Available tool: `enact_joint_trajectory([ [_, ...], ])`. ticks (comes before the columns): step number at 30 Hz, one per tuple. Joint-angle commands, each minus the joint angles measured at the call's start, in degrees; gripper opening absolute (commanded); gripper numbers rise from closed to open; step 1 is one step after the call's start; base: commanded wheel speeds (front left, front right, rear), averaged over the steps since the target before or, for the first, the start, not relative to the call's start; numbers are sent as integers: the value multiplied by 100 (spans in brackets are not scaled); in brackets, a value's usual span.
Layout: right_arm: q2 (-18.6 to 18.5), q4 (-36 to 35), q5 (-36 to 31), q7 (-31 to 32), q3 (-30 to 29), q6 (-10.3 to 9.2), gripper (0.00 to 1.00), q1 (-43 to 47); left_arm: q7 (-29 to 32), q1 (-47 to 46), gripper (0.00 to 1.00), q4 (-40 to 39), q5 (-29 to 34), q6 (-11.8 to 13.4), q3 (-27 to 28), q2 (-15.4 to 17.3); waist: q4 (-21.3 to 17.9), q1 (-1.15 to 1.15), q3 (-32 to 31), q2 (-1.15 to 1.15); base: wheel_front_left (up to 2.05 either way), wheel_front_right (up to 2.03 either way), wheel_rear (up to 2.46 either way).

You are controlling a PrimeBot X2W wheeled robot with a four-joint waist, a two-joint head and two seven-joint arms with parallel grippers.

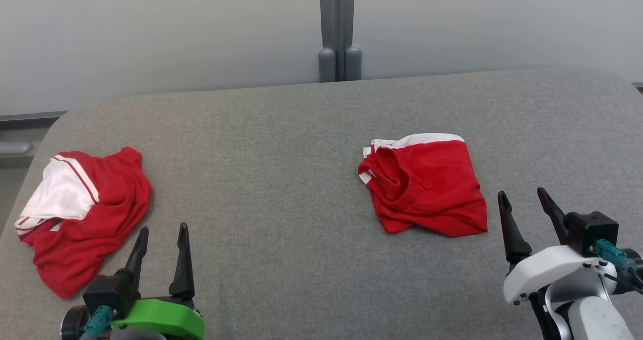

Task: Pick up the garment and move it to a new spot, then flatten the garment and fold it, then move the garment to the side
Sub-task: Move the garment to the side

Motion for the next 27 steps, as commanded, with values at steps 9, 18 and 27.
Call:
enact_joint_trajectory([
  [9, -93, 238, 173, 812, -258, -8, 100, -634, -1, -177, 100, -131, 74, -19, -80, 18, 157, 0, 262, 0, 0, 0, 0],
  [18, -163, 1484, 358, 2675, -900, -7, 100, -2025, -1, -443, 100, -359, 93, -19, -216, 12, 583, 0, 960, 0, 0, 0, 0],
  [27, -129, 2806, 437, 3126, -1072, -7, 100, -2847, -1, -667, 100, -474, 118, -20, -248, 11, 848, 0, 1477, 0, 0, 0, 0],
])
